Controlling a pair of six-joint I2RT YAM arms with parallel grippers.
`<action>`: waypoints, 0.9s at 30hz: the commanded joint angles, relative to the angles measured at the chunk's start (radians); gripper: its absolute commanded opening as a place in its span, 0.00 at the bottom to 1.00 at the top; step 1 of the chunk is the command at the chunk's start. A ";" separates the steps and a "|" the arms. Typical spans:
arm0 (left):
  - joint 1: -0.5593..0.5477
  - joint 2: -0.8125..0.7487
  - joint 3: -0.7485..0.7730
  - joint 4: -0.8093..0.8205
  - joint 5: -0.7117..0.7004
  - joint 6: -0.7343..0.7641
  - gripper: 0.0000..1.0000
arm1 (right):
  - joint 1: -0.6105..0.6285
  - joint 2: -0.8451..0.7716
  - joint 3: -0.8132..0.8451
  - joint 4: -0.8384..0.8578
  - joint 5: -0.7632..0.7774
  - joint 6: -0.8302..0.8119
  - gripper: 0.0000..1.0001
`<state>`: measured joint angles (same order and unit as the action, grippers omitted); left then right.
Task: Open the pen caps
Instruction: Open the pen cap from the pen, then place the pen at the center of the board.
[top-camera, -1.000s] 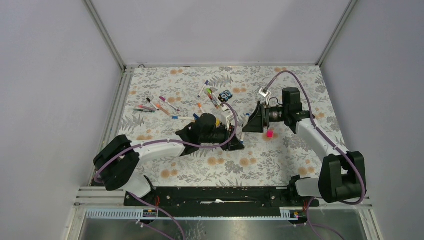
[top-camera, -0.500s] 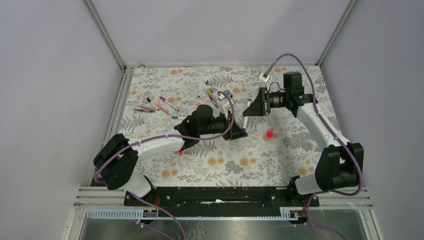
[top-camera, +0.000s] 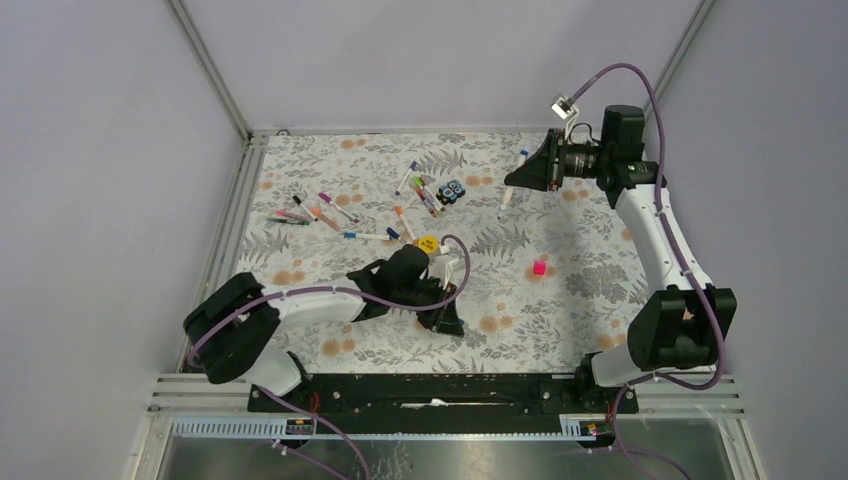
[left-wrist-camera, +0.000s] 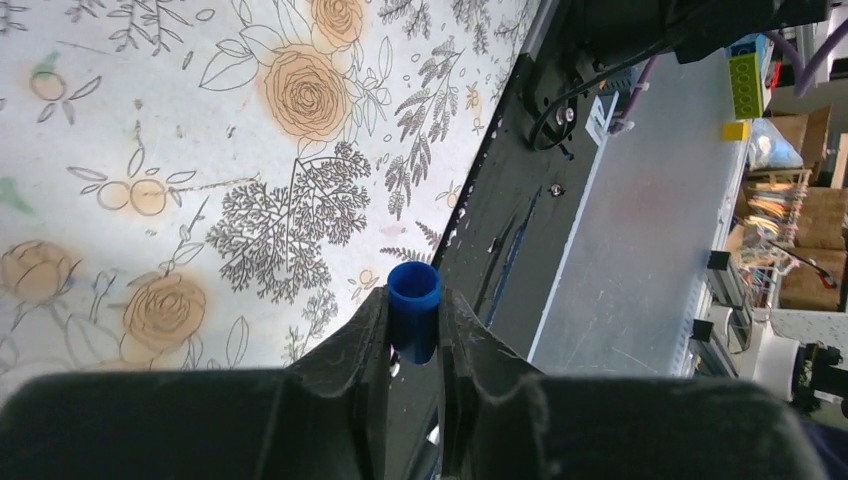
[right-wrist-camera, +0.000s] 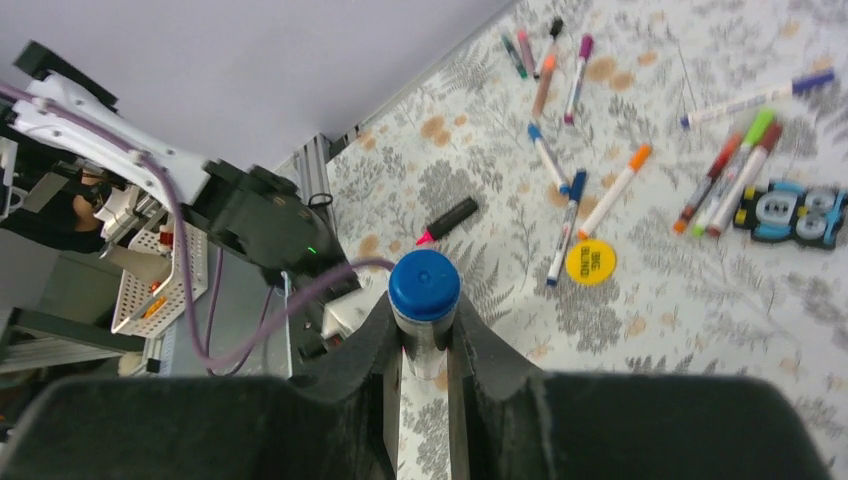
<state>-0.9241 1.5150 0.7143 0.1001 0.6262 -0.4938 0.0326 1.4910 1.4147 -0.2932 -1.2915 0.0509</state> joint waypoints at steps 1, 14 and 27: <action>0.009 -0.184 -0.044 0.108 -0.081 -0.008 0.00 | 0.004 -0.029 -0.103 0.016 0.046 0.005 0.00; 0.031 -0.575 -0.097 -0.057 -0.572 0.005 0.00 | 0.171 -0.080 -0.494 0.367 0.222 0.237 0.00; 0.035 -0.894 -0.075 -0.310 -0.952 -0.017 0.00 | 0.507 0.334 -0.303 0.428 0.391 0.466 0.06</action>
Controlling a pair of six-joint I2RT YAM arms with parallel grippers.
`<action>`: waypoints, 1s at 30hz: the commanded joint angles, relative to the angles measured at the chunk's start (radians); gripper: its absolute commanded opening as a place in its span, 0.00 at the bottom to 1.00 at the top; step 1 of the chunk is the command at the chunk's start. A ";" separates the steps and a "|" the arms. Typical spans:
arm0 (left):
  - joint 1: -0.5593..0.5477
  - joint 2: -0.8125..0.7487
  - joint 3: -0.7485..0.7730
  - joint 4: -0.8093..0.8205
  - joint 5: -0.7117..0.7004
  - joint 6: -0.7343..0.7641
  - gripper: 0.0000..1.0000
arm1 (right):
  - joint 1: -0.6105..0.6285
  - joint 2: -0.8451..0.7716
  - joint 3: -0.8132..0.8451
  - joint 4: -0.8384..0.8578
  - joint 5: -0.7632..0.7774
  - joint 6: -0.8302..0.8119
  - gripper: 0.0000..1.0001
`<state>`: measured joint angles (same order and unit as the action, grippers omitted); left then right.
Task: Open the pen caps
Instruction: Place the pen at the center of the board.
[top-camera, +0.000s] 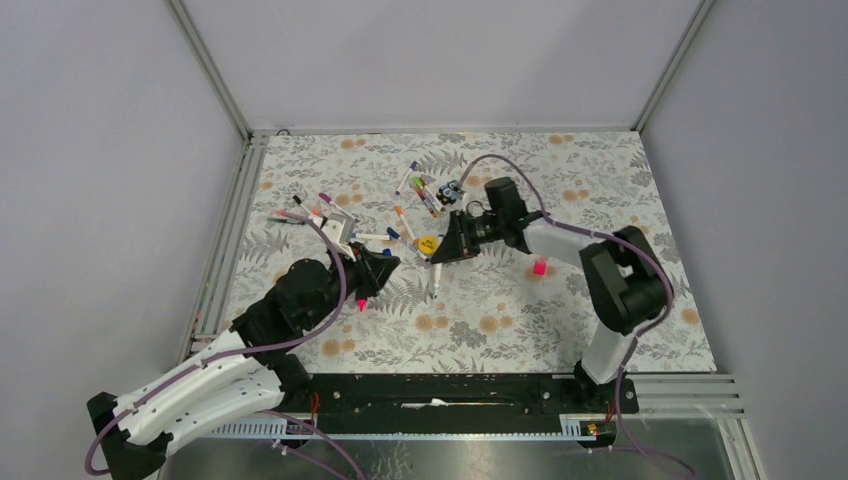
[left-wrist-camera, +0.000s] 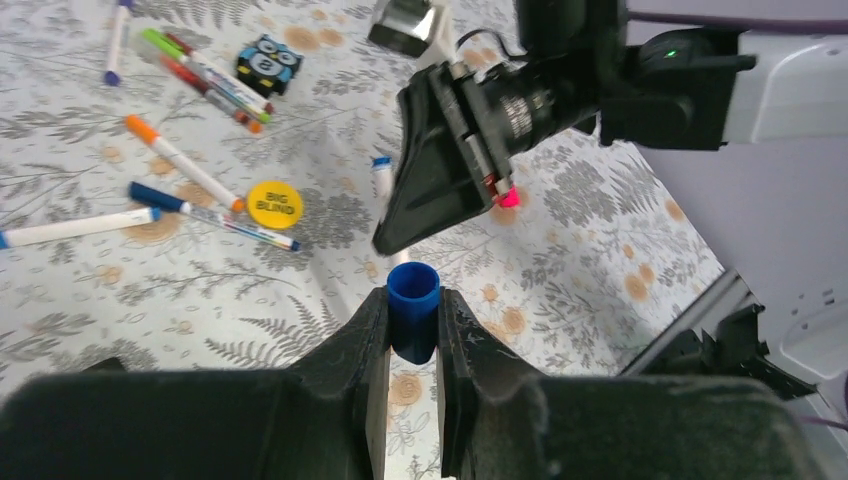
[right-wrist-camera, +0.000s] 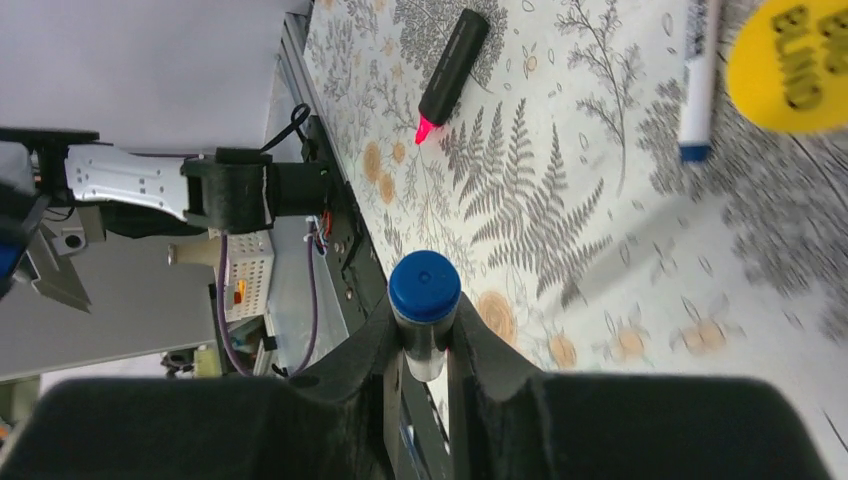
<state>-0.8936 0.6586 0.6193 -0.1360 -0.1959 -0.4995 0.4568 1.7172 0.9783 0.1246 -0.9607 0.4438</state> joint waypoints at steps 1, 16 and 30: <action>0.004 -0.048 0.022 -0.090 -0.139 -0.016 0.00 | 0.104 0.150 0.178 -0.014 0.064 0.079 0.06; 0.004 -0.119 0.003 -0.149 -0.204 -0.005 0.00 | 0.267 0.443 0.455 -0.095 0.306 0.227 0.13; 0.005 -0.144 -0.013 -0.155 -0.207 -0.021 0.00 | 0.300 0.453 0.476 -0.091 0.324 0.226 0.48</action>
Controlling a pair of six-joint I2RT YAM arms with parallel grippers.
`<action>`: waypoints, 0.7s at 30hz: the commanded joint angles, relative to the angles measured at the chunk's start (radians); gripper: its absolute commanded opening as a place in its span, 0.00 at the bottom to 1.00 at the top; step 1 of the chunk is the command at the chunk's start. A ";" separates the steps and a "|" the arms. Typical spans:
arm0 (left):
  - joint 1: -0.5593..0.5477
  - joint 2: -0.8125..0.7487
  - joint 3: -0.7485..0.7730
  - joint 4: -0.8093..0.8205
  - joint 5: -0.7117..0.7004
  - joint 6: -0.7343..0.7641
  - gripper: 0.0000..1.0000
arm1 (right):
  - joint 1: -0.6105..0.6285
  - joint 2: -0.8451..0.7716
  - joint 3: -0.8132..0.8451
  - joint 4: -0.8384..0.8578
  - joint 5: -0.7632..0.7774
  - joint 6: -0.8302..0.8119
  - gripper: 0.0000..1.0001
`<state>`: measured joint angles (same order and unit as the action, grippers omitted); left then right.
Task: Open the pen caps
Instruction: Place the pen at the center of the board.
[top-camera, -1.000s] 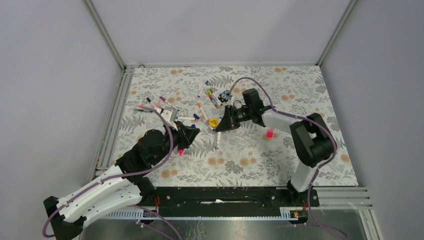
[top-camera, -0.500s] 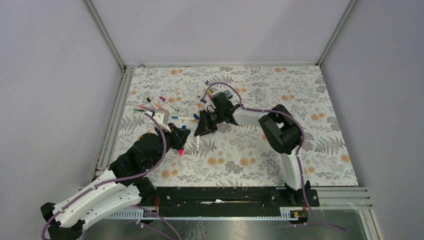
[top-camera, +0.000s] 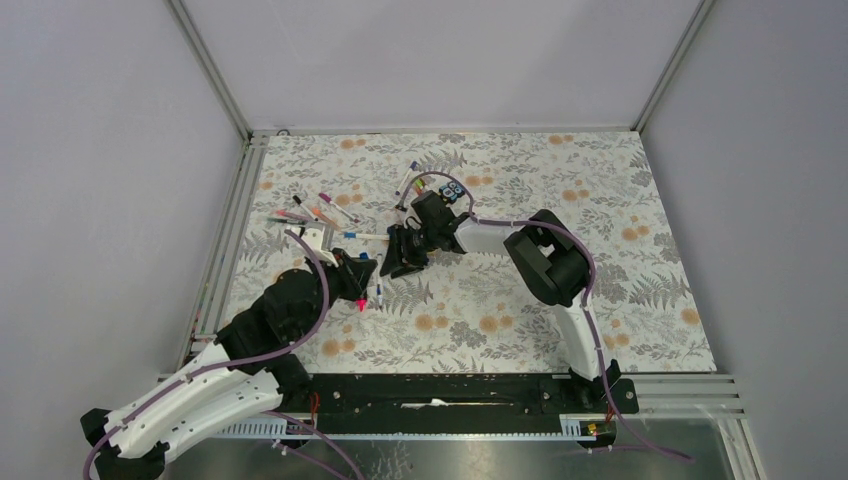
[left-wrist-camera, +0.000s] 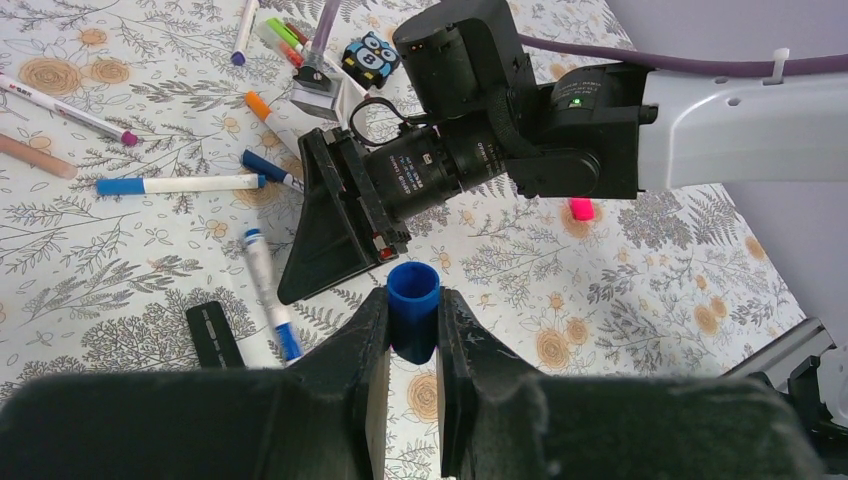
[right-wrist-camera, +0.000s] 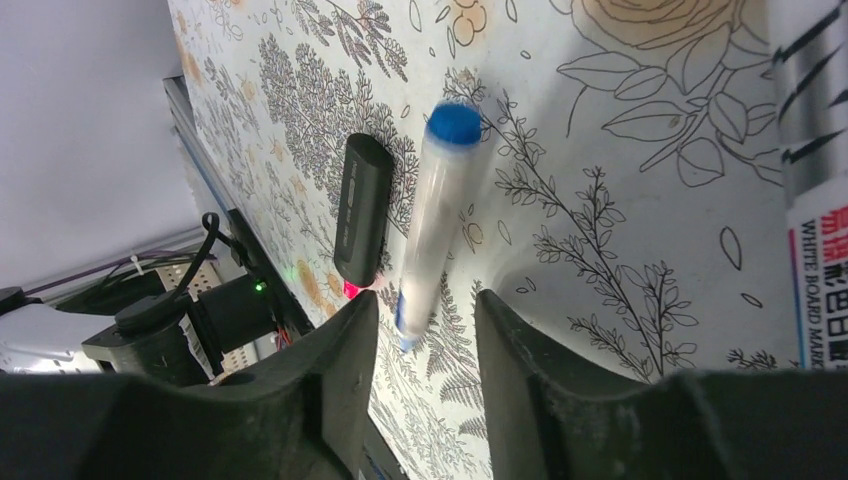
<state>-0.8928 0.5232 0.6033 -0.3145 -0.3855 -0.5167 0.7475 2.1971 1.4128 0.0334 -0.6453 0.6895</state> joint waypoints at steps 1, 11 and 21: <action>0.004 -0.008 0.001 0.029 -0.012 -0.007 0.00 | 0.010 -0.039 0.040 0.000 0.005 -0.028 0.51; 0.003 0.031 -0.058 0.188 0.125 -0.082 0.04 | -0.019 -0.327 -0.033 -0.178 -0.106 -0.585 0.75; 0.003 0.197 -0.118 0.461 0.324 -0.174 0.07 | -0.367 -0.759 -0.388 -0.397 -0.206 -1.067 0.99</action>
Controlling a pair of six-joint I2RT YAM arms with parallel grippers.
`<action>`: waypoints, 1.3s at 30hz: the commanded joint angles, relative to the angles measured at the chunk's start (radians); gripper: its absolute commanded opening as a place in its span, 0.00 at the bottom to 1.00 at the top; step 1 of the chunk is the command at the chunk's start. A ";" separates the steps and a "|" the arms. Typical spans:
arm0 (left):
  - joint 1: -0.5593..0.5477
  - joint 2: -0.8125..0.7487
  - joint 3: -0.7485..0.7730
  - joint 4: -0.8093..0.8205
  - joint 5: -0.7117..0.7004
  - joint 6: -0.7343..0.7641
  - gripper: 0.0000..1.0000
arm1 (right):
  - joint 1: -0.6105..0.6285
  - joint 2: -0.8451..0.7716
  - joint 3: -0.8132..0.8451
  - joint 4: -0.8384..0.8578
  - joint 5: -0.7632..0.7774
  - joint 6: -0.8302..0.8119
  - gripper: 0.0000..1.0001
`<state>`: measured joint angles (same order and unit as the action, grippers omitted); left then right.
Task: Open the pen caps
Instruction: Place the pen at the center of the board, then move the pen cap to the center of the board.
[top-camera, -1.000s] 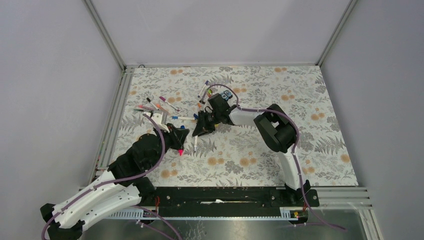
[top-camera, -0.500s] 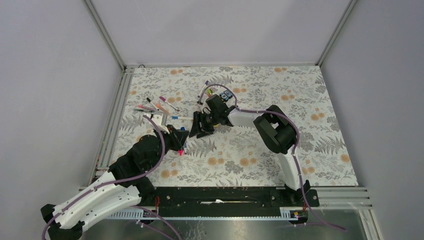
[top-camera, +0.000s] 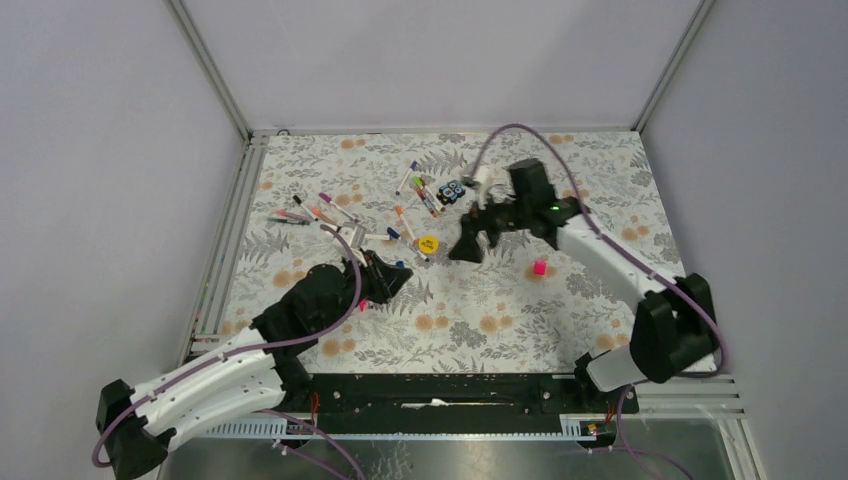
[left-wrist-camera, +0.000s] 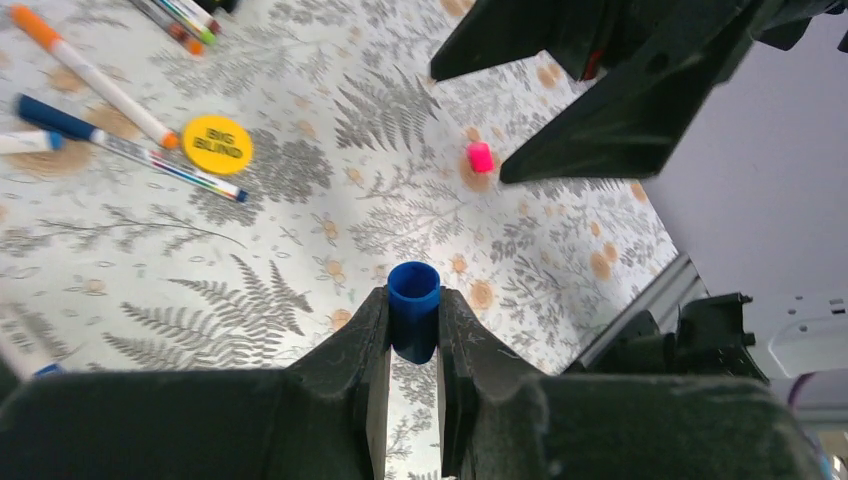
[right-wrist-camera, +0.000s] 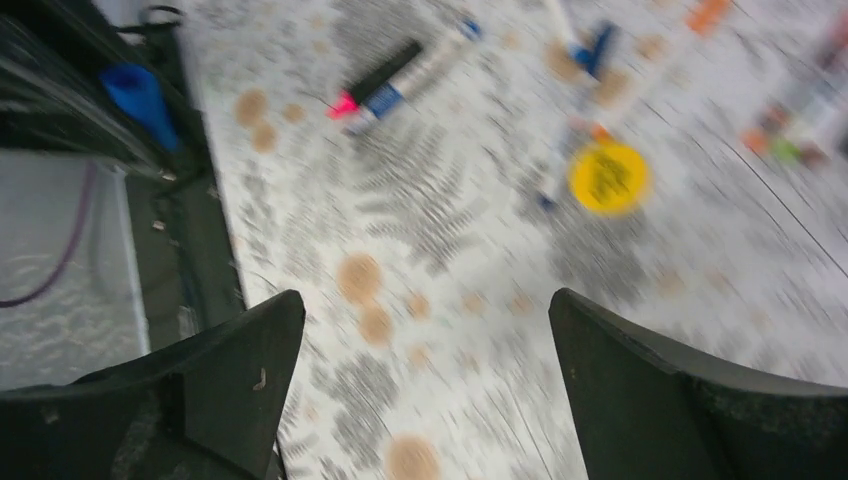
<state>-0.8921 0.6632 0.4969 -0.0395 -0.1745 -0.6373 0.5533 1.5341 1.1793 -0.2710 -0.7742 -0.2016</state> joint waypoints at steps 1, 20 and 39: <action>0.003 0.083 -0.013 0.207 0.133 -0.066 0.07 | -0.226 -0.136 -0.223 -0.084 -0.087 -0.178 0.99; 0.000 0.624 0.119 0.478 0.435 -0.203 0.04 | -0.578 -0.221 -0.433 0.029 0.314 -0.012 0.78; 0.001 0.658 0.115 0.484 0.439 -0.194 0.04 | -0.576 0.023 -0.342 -0.009 0.366 0.069 0.50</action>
<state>-0.8921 1.3502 0.5892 0.3840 0.2516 -0.8391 -0.0223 1.5311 0.7910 -0.2604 -0.4263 -0.1474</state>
